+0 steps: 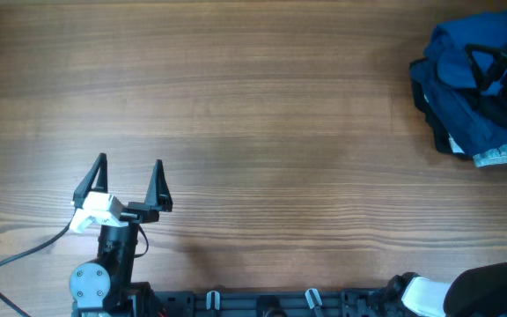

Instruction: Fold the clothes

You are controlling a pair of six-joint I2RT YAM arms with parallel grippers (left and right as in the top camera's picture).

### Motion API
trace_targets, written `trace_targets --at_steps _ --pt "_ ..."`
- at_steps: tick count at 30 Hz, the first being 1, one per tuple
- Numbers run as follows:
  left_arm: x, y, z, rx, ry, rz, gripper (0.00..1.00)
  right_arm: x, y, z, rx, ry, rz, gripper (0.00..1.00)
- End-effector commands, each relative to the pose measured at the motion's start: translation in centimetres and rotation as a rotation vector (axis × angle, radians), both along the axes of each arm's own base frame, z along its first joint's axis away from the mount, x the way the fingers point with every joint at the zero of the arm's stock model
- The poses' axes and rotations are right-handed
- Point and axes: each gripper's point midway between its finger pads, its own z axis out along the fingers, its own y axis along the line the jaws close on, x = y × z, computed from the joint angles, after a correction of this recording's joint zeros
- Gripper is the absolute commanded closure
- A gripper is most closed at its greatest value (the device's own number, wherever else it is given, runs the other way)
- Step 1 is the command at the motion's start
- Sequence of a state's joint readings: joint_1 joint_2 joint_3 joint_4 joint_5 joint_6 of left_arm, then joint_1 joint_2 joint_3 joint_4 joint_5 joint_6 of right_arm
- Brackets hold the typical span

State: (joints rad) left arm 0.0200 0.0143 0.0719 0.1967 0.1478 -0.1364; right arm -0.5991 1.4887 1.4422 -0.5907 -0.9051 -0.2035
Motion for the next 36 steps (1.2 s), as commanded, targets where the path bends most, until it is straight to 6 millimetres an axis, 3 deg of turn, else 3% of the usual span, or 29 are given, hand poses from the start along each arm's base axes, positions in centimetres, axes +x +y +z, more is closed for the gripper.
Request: trace_targets --at_steps 1,12,15,36 --pt "0.2 0.0 -1.0 -0.004 0.033 -0.001 0.00 0.2 0.0 -0.4 0.012 0.007 0.006 0.00" --pt "1.1 0.1 -6.3 -0.010 0.196 0.002 0.00 0.2 0.0 -0.4 0.012 0.007 0.006 0.00" --pt "1.1 0.1 -9.4 -0.013 0.321 0.002 0.00 0.2 0.0 -0.4 0.012 0.007 0.006 0.00" --pt "1.1 0.2 -9.3 -0.013 0.317 0.010 0.00 0.2 0.0 -0.4 0.012 0.007 0.005 0.00"
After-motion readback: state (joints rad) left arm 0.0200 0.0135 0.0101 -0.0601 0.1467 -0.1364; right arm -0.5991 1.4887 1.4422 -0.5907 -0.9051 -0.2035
